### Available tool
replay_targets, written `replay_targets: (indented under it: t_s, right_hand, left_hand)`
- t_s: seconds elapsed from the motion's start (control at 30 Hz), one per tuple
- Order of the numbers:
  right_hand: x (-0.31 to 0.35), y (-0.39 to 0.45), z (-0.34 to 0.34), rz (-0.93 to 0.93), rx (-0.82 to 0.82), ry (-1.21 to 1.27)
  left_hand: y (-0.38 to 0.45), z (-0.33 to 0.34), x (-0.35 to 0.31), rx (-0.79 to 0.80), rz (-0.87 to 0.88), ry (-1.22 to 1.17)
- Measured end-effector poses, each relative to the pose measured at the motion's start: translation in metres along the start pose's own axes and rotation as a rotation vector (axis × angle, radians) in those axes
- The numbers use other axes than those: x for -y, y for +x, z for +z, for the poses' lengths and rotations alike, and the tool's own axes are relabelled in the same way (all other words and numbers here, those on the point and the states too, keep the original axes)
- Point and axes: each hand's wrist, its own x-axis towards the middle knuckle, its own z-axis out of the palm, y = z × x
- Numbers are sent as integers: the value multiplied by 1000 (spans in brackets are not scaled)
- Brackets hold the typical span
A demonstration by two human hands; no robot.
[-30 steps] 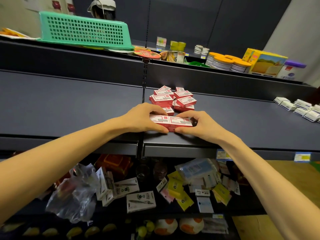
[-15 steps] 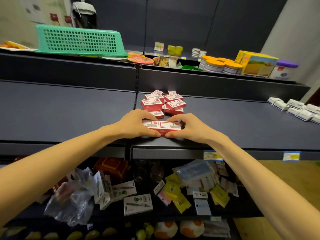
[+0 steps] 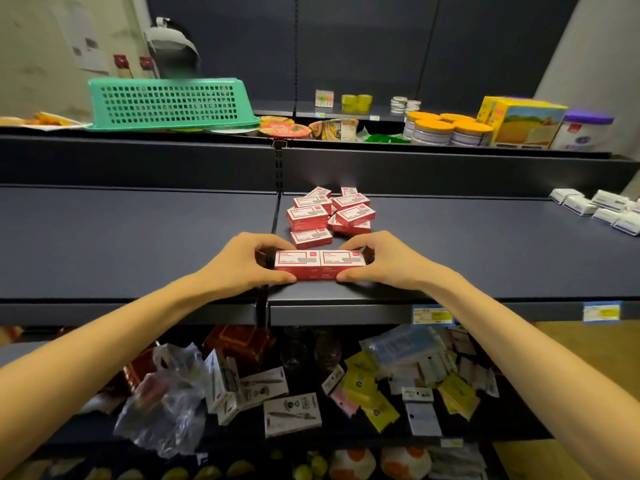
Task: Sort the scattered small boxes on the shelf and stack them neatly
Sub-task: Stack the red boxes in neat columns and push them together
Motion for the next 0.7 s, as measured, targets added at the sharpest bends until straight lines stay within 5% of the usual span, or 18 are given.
replay_targets:
  t_s: [0.7]
  right_hand:
    - [4, -12, 5, 62, -20, 18]
  left_hand:
    - [10, -5, -5, 147, -74, -69]
